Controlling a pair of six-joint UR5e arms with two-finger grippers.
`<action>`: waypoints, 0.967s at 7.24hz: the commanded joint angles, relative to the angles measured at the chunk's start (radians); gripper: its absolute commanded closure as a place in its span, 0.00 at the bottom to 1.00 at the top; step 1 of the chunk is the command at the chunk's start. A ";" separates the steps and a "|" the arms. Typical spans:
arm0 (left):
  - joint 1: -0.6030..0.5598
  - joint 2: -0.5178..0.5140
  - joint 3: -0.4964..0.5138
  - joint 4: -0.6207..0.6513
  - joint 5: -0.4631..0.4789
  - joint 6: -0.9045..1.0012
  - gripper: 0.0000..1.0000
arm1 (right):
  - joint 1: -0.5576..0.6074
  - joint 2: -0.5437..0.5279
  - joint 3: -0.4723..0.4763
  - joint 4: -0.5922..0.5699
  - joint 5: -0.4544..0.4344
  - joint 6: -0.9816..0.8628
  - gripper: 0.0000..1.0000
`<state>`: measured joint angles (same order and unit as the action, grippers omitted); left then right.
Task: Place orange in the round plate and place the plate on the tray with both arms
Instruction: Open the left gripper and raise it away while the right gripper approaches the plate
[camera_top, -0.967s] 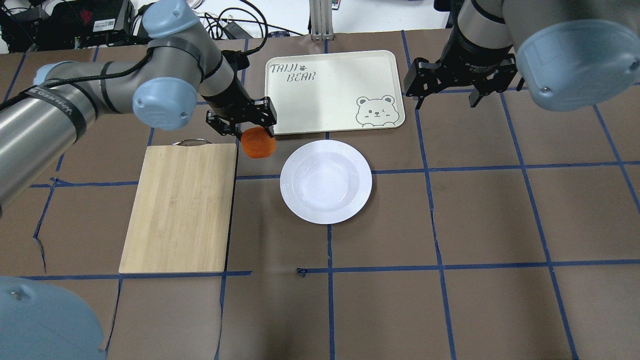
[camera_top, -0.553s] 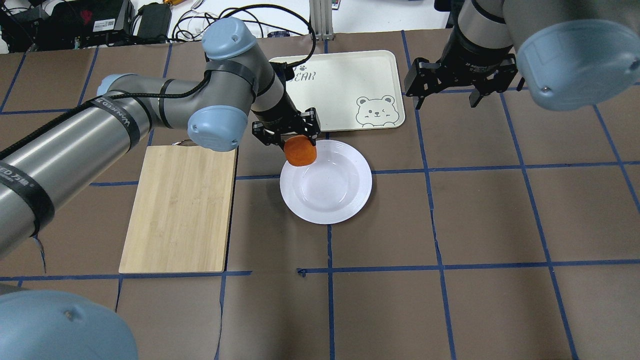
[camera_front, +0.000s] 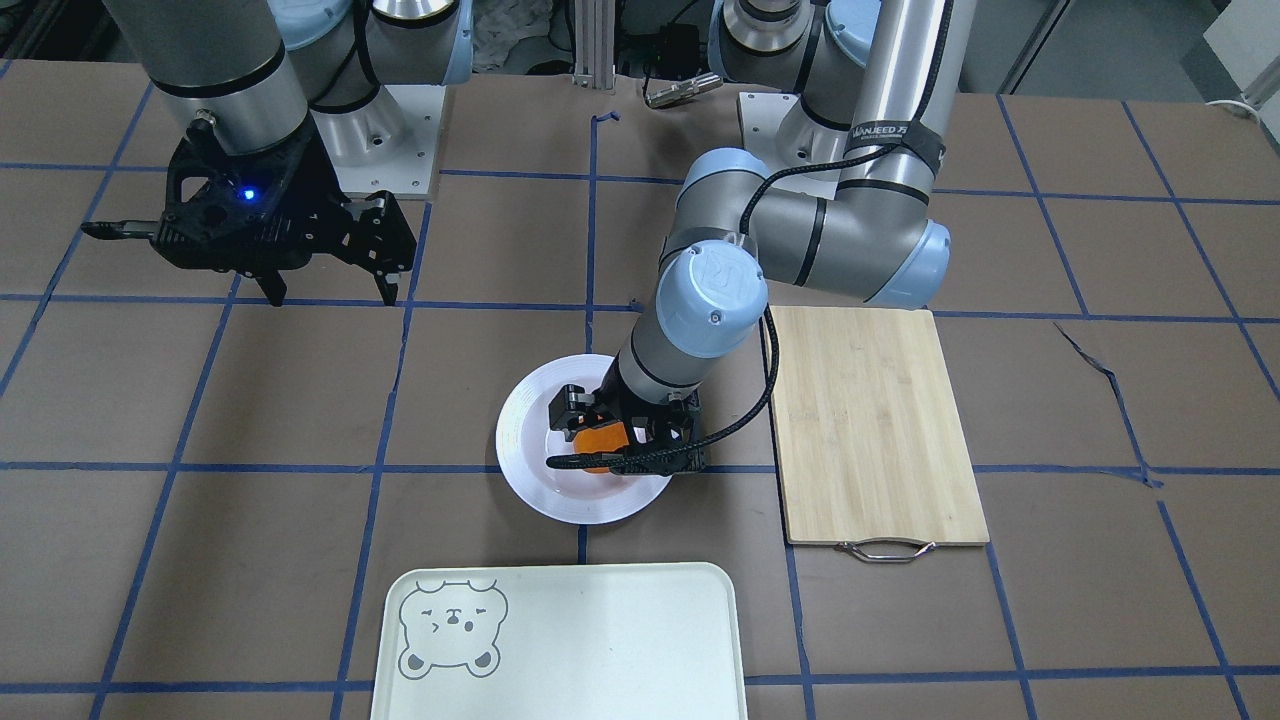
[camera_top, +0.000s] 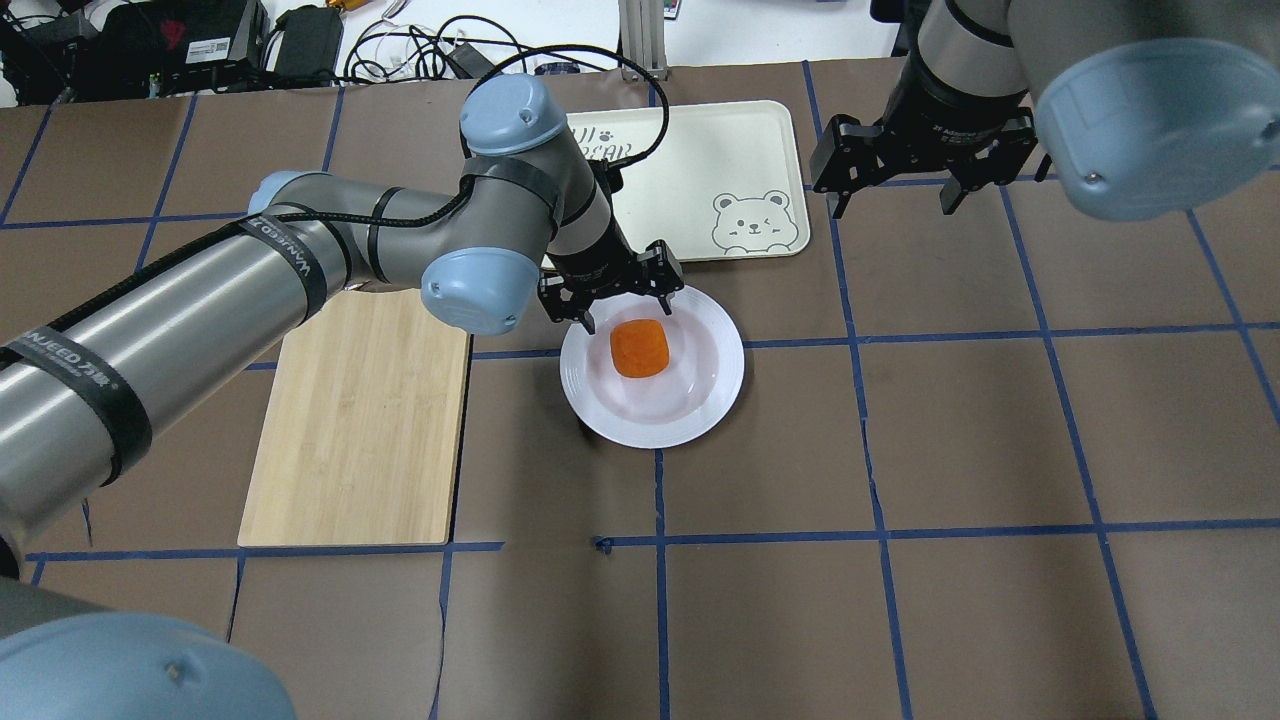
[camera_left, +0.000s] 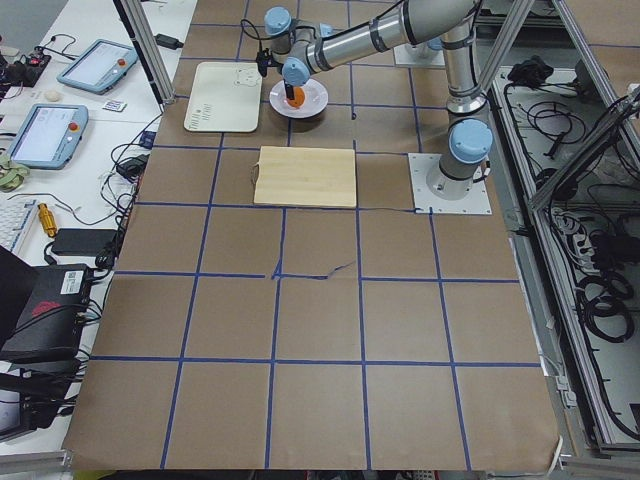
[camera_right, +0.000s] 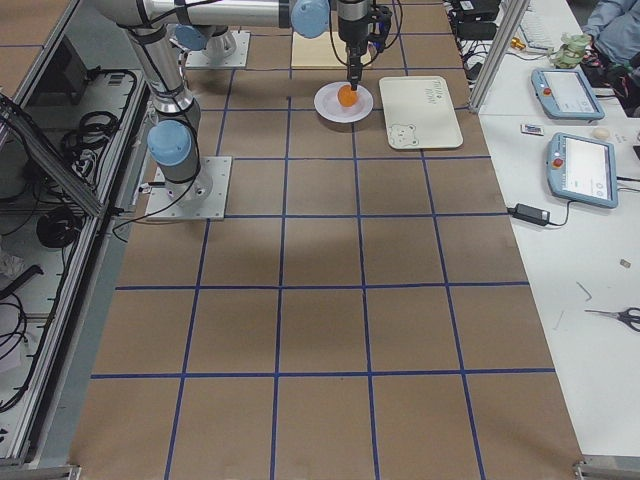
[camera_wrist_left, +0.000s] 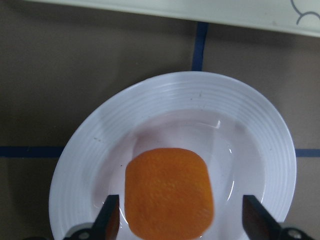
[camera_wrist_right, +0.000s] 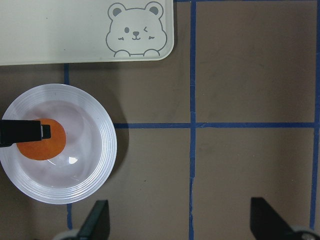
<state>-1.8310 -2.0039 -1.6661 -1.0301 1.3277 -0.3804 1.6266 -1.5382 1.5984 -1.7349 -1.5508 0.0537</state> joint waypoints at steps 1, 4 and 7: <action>0.037 0.033 0.025 -0.013 0.093 0.029 0.00 | -0.013 0.003 0.000 0.000 0.005 -0.002 0.00; 0.265 0.062 0.035 -0.084 0.153 0.164 0.00 | -0.037 0.010 0.021 -0.021 0.026 -0.005 0.00; 0.409 0.094 0.022 -0.088 0.154 0.193 0.00 | -0.031 0.158 0.121 -0.296 0.184 0.009 0.00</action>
<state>-1.4650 -1.9235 -1.6393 -1.1164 1.4812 -0.1981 1.5939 -1.4609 1.6684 -1.8849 -1.4231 0.0577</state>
